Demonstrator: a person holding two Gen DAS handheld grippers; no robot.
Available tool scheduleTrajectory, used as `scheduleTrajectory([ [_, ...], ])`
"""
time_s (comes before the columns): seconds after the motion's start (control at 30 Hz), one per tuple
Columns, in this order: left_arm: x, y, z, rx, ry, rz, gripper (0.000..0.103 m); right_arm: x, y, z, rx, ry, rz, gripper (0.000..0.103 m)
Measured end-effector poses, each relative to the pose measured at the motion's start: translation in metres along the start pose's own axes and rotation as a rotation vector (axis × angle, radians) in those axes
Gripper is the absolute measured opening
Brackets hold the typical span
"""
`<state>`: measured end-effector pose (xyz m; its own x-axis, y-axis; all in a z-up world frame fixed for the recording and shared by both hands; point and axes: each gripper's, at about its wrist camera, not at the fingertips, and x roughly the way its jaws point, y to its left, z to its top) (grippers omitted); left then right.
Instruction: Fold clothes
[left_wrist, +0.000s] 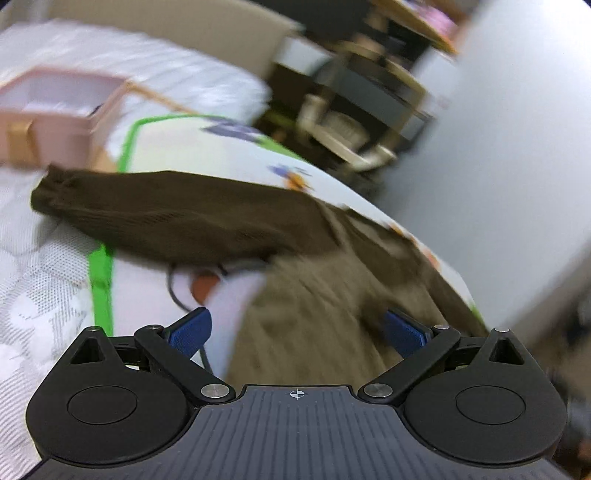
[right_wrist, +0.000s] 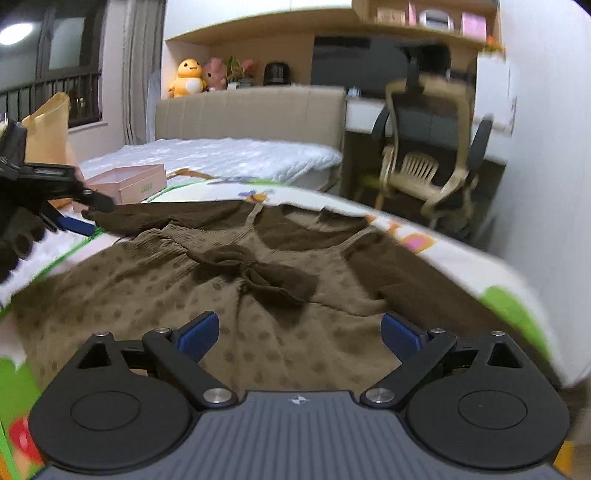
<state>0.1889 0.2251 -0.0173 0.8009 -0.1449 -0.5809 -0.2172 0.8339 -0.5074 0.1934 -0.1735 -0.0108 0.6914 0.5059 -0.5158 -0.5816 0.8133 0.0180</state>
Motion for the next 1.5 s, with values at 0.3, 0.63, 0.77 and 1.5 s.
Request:
scheduleTrajectory([
  [0.3, 0.035, 0.001, -0.013, 0.005, 0.049, -0.026, 0.102, -0.025, -0.097, -0.029, 0.455, -0.007, -0.274, 0.095],
  [0.63, 0.048, -0.062, -0.032, 0.174, 0.044, -0.181, 0.103, -0.043, -0.202, -0.082, 0.846, -0.033, -0.473, 0.074],
  [0.77, 0.051, -0.058, -0.04, 0.16, 0.047, -0.162, 0.103, -0.014, -0.2, -0.045, 0.708, -0.008, -0.431, 0.021],
  [1.5, -0.017, -0.049, -0.032, 0.209, -0.05, -0.291, 0.103, 0.099, -0.032, 0.154, -0.164, -0.018, -0.107, 0.07],
])
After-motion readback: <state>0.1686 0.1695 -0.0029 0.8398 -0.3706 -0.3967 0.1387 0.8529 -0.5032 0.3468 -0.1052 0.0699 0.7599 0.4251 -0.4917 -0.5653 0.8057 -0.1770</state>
